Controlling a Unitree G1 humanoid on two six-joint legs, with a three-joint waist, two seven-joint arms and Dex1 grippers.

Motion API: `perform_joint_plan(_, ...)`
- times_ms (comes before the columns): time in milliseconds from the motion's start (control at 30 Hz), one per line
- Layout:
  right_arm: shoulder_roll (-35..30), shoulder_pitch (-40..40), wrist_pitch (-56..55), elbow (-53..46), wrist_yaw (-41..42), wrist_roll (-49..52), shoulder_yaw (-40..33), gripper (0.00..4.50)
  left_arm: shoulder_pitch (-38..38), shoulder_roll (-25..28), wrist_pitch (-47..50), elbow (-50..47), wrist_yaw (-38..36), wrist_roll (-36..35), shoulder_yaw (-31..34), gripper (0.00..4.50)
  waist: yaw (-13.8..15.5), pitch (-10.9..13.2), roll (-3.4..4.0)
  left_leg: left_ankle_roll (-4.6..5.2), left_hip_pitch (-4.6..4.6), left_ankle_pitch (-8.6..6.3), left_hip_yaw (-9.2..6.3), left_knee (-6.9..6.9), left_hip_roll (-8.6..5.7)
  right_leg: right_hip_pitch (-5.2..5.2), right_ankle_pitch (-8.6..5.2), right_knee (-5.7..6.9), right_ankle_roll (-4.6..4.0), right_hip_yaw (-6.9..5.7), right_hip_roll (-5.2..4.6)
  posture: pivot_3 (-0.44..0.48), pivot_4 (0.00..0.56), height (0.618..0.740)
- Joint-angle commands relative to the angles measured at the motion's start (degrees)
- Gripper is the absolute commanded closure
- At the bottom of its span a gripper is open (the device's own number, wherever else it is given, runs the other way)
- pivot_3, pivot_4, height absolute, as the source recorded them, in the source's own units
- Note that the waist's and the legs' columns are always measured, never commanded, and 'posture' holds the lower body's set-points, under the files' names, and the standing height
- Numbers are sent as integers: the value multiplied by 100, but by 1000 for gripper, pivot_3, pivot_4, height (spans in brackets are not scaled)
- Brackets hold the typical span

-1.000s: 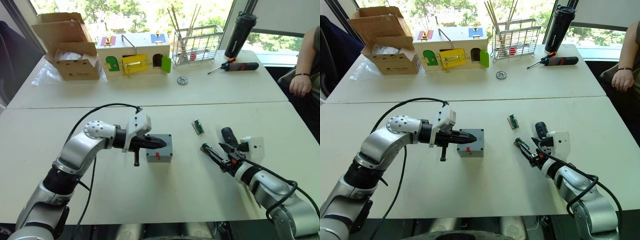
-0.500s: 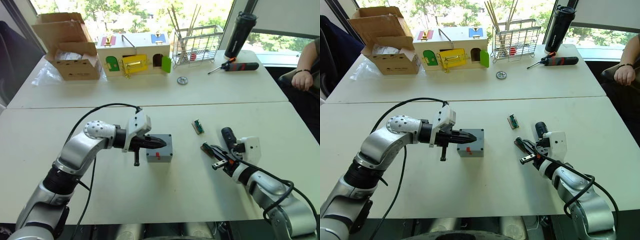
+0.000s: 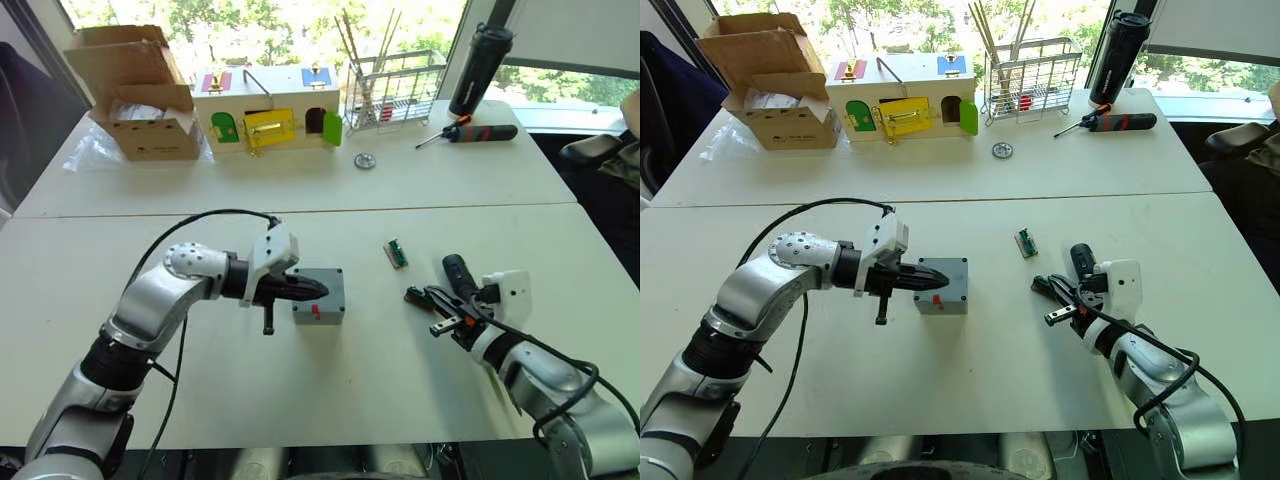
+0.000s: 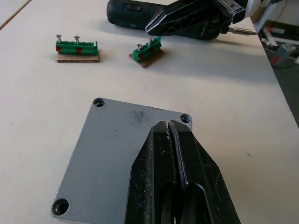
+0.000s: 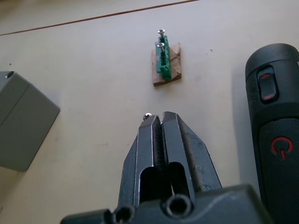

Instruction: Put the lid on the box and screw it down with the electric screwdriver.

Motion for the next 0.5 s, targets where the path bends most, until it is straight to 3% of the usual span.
perform_joint_plan(33,-36,-43,-42,-245,11,86,-133,4436,-54,40,-65,-73,-57,-69,90,4500,1,0,0,0,0,0,0,0,0,1,0,0,0,0,0,0,150,740)
perform_joint_plan(200,-9,-249,-59,-348,-33,159,-206,4436,-80,61,-51,-39,-80,-85,150,4500,-6,0,0,0,0,0,0,1,0,0,0,1,0,0,1,0,150,740)
perform_joint_plan(367,-100,-1095,334,-716,-58,602,-153,4436,-134,274,317,-58,-95,-443,640,4500,-33,0,0,-5,0,3,-1,0,1,-4,0,4,0,1,2,0,150,740)
perform_joint_plan(500,-113,-1819,735,-726,96,948,439,4436,-16,647,545,-198,-49,-597,963,4500,-36,0,0,-5,0,3,-3,-1,6,-6,0,5,0,1,6,0,150,740)
